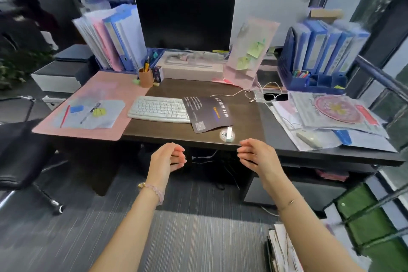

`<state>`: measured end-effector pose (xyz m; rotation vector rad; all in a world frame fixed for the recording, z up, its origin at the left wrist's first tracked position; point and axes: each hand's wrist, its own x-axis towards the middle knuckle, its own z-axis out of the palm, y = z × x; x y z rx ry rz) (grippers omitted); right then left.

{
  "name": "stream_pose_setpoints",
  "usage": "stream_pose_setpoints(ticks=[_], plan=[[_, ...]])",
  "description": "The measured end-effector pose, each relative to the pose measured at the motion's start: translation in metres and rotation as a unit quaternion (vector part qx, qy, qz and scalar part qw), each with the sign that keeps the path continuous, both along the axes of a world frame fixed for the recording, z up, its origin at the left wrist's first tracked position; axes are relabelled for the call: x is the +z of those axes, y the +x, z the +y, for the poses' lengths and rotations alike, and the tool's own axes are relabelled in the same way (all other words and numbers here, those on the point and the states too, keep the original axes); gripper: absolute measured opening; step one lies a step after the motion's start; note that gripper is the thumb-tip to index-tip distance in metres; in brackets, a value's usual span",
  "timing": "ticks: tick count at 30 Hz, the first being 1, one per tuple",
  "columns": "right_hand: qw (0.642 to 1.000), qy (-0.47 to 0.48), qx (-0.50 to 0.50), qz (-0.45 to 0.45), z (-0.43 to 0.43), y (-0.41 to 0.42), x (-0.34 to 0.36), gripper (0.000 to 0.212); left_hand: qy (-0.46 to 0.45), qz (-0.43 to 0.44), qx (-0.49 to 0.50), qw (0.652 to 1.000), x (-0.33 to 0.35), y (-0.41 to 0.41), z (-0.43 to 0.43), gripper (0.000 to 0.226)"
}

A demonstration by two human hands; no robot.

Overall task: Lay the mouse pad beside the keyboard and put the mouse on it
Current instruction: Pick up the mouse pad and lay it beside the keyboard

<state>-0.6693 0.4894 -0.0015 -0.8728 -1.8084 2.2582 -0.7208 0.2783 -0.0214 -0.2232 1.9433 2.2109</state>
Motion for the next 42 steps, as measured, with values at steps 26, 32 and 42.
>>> stream_pose_setpoints(ticks=[26, 32, 42], plan=[[0.98, -0.005, -0.02, -0.197, 0.133, -0.394, -0.104, 0.014, -0.123, -0.085, -0.155, 0.977, -0.082, -0.477, 0.127, 0.043], [0.929, -0.056, -0.046, -0.363, 0.147, -0.385, -0.149, 0.021, -0.267, -0.145, -0.267, 0.914, -0.109, -0.542, 0.14, 0.062], [0.927, -0.044, -0.055, -0.369, 0.148, -0.388, -0.166, 0.008, -0.325, -0.216, -0.326, 0.861, -0.143, -0.568, 0.142, 0.076]])
